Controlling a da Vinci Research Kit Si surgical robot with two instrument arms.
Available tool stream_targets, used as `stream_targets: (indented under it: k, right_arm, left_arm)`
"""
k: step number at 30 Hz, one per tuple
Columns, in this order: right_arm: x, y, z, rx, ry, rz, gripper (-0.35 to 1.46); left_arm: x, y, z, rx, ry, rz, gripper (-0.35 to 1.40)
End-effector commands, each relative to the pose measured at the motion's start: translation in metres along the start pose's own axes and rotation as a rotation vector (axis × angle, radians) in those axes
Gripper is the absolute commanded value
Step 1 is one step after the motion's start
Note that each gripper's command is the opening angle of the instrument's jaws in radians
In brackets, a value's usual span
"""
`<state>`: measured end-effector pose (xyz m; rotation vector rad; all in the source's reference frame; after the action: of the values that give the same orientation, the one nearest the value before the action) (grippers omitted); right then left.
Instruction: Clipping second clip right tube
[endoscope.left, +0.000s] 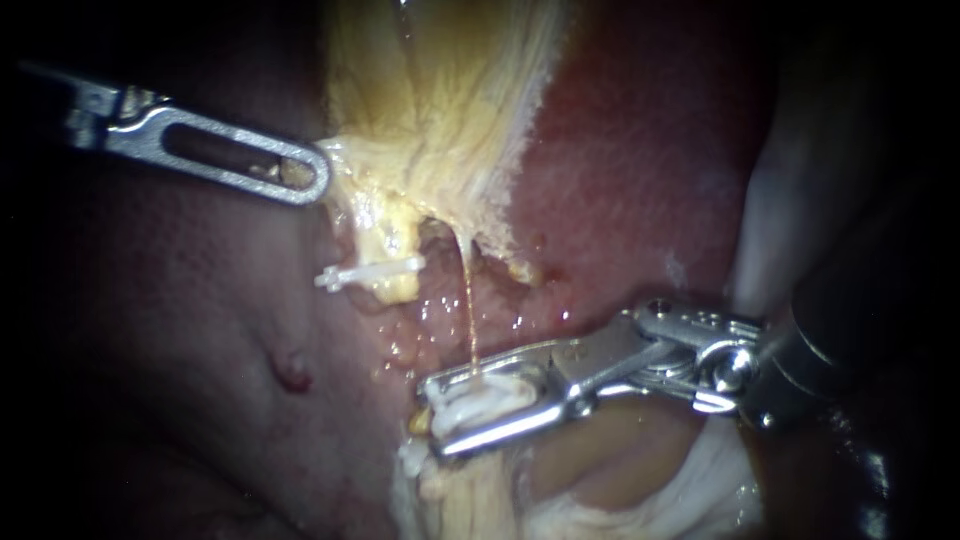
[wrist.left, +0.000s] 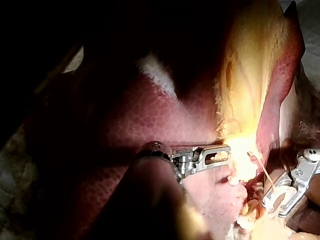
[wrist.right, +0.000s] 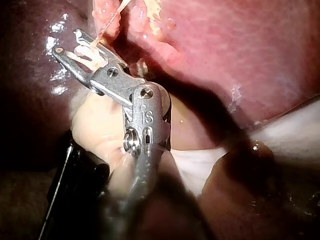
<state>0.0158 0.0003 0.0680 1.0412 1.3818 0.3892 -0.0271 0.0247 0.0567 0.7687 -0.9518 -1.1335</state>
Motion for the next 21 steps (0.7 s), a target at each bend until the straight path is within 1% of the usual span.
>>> stream_targets:
  k: [1,2,6,7,8,12,15,21]
  right_arm:
    - [0.0,-0.0001,0.0,0.0,0.001,0.003,-0.05]
    - [0.0,-0.0001,0.0,0.0,0.001,0.009,-0.12]
    - [0.0,-0.0001,-0.0001,0.001,0.002,0.027,-0.26]
    - [-0.0001,-0.0001,-0.0001,0.002,0.002,0.039,-0.33]
    - [-0.0001,-0.0002,-0.0002,0.002,0.002,0.044,-0.35]
    - [-0.0001,-0.0003,-0.0003,0.0,0.004,0.056,-0.35]
    - [-0.0002,-0.0004,-0.0004,-0.002,-0.004,0.074,-0.35]
    - [-0.0003,-0.0004,-0.0004,-0.004,-0.009,0.075,-0.35]
  left_arm:
    - [0.0,0.0,0.0,-0.001,0.0,0.0,-0.35]
    - [0.0,0.0,0.0,-0.001,0.0,0.0,-0.35]
    - [0.0,0.0,0.0,-0.001,0.0,0.0,-0.35]
    - [0.0,0.0,0.0,-0.001,0.0,0.0,-0.35]
    - [0.0,0.0,0.0,-0.001,0.0,0.0,-0.35]
    - [0.0,0.0,0.0,-0.001,0.0,0.0,-0.35]
    - [0.0,0.0,0.0,-0.001,0.0,0.0,-0.35]
    - [0.0,0.0001,-0.0001,-0.001,0.0,0.0,-0.35]
